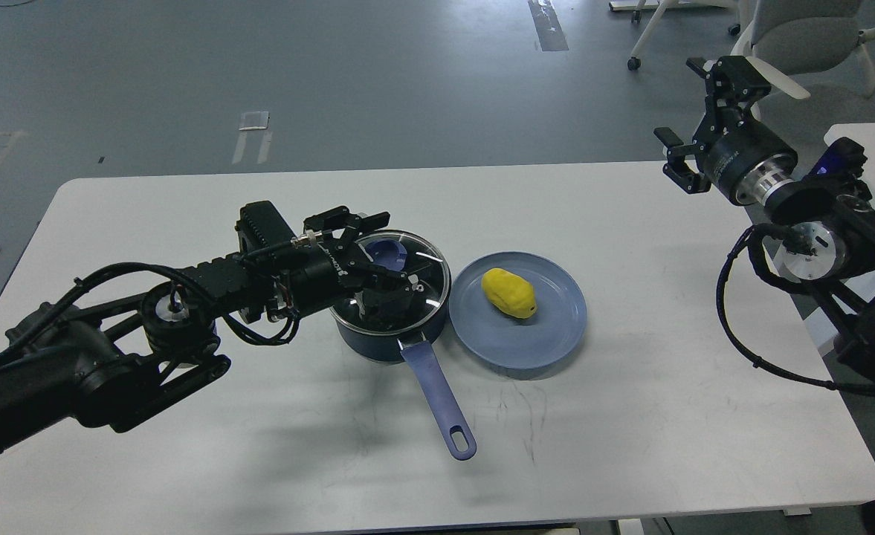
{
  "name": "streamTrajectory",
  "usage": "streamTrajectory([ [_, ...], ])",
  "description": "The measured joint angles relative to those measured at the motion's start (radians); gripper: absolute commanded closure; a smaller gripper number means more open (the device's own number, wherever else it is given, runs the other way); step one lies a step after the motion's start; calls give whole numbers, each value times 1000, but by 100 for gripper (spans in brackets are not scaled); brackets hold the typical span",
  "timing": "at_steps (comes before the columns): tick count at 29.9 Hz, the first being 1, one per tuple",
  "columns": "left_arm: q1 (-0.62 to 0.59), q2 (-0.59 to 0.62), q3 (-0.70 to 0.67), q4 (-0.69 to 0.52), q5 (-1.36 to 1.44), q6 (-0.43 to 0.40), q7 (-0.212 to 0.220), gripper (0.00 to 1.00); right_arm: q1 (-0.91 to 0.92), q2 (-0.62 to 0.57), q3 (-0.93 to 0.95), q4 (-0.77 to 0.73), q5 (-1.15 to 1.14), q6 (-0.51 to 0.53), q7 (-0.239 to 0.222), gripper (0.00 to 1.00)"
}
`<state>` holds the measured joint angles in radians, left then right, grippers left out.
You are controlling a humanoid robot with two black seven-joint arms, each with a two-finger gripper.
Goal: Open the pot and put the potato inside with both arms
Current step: 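Move the left gripper over the saucepan toward the blue lid knob, then close the left gripper on the blue knob of the glass lid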
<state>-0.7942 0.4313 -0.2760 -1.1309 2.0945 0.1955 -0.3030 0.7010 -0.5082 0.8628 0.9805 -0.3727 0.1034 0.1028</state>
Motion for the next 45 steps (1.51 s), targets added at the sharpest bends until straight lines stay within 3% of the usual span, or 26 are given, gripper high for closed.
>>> streamTrajectory([
  [10, -7, -20, 86, 72, -5, 85, -5, 2, 0, 3, 8, -2, 0, -8, 2, 0],
  [40, -20, -18, 90, 110, -52, 122, -7, 2, -9, 1, 3, -5, 0, -19, 2, 0],
  [45, -20, -18, 92, 127, -85, 122, -40, 2, -9, 2, 1, -5, 0, -19, 3, 0],
])
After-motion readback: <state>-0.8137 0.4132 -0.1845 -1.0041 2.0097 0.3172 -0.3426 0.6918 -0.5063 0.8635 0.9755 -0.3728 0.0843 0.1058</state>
